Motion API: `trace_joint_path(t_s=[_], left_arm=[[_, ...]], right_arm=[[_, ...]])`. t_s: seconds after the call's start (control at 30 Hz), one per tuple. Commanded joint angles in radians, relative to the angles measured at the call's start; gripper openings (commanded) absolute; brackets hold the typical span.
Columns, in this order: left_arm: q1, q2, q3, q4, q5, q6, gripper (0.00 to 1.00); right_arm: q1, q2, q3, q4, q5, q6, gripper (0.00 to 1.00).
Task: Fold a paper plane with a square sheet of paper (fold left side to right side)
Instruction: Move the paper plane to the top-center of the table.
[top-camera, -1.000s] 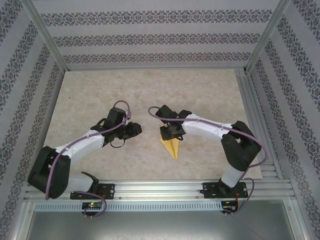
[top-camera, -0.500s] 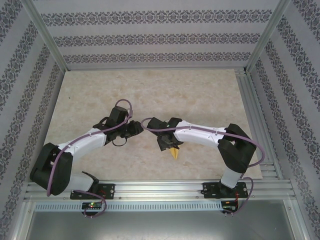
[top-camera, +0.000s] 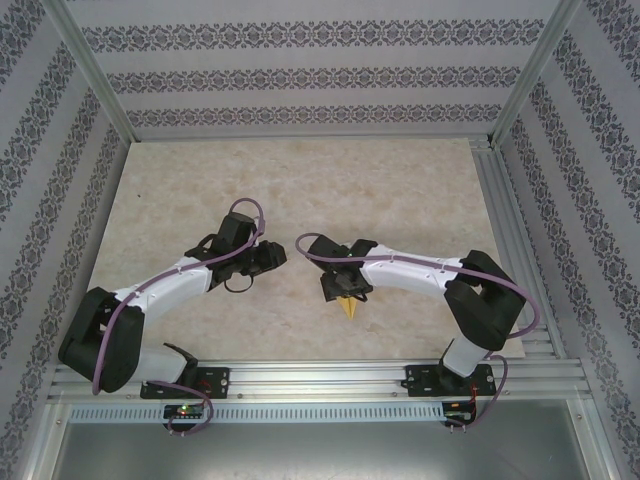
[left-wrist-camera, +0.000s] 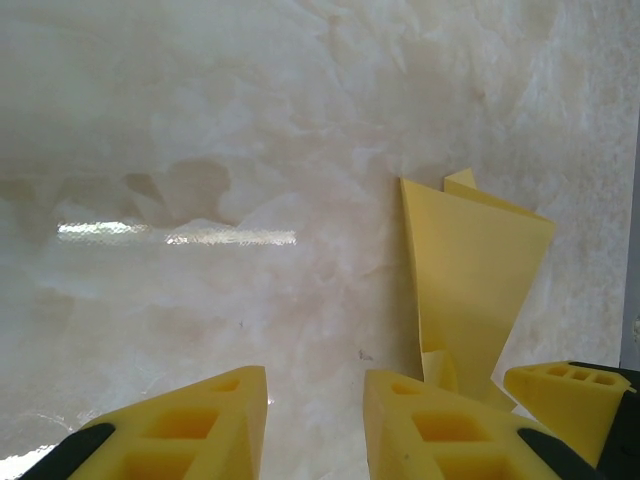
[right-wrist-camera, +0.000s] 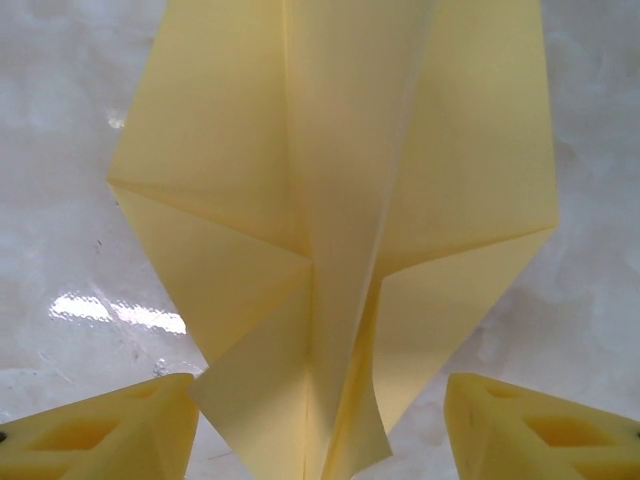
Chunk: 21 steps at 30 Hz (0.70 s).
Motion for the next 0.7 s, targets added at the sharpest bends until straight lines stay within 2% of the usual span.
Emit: trace_joint_path(t_s=[0.0,0.3,0.6,0.67], left_arm=[[-0.008,-0.021,-0.006,0.0,-0.009,-0.003,0.33],[-0.008,-0.024,-0.01,-0.007,-0.011,-0.002,0.33],[-0.008,-0.022,-0.01,-0.009,-0.012,-0.004,0.33],[-0.008,-0.023,-0.01,-0.008,-0.011,-0.004,0.33]], right_arm=[[-0.014,-0.001,-0.021,0.051,-0.023,0.013,0.65],[-0.025,-0.013,-0.009,0.004,0.01,-0.005,0.54],[-0.033,-0.014,-0.033,0.023,-0.003,-0.001,0.31],[-0.042,-0.011,-0.046,0.039,-0.011,0.0,0.29]])
